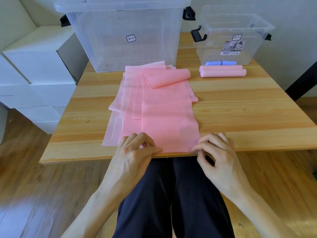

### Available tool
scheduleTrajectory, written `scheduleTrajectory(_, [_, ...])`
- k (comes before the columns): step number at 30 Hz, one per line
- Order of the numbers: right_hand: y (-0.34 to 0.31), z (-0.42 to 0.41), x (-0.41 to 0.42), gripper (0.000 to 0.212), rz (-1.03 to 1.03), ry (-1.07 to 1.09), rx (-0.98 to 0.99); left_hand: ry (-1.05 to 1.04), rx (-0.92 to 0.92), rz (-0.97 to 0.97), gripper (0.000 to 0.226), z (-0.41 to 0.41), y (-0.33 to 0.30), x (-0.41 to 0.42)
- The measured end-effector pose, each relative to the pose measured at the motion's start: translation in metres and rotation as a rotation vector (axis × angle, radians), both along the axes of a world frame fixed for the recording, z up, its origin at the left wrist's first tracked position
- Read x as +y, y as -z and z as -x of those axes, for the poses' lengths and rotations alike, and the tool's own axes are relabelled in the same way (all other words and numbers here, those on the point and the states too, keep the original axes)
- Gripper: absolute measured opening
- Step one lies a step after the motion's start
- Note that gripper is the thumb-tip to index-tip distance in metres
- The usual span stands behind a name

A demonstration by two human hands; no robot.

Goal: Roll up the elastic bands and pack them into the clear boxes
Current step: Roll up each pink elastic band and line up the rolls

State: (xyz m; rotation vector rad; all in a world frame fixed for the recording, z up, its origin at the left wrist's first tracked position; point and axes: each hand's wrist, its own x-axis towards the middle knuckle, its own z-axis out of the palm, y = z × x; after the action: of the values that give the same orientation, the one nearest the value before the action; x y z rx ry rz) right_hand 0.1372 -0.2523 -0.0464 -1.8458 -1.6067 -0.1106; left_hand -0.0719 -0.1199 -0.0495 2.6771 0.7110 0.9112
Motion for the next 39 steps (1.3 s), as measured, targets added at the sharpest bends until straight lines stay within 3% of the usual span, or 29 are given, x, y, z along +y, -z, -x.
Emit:
scheduleTrajectory(2, [0.001,0.001,-0.001,0.010,-0.002,-0.004,0.072,-0.001,-0.008,0.088,0.031,0.003,0.000,-0.003])
scheduleTrajectory(6, [0.005,-0.002,0.002,0.021,0.001,-0.004,0.194,-0.009,-0.054,0.290,0.026,0.005,-0.004,-0.007])
scheduleTrajectory(12, [0.005,-0.005,0.005,0.020,-0.004,-0.028,0.307,-0.034,-0.103,0.442,0.015,0.002,-0.006,-0.007])
scheduleTrajectory(24, [0.006,-0.008,0.005,0.024,0.011,-0.027,0.355,-0.056,-0.096,0.476,0.007,-0.001,-0.010,-0.005])
scheduleTrajectory(39, [-0.001,-0.011,0.006,0.027,0.070,0.000,0.181,-0.095,-0.058,0.469,0.005,0.002,-0.016,-0.004])
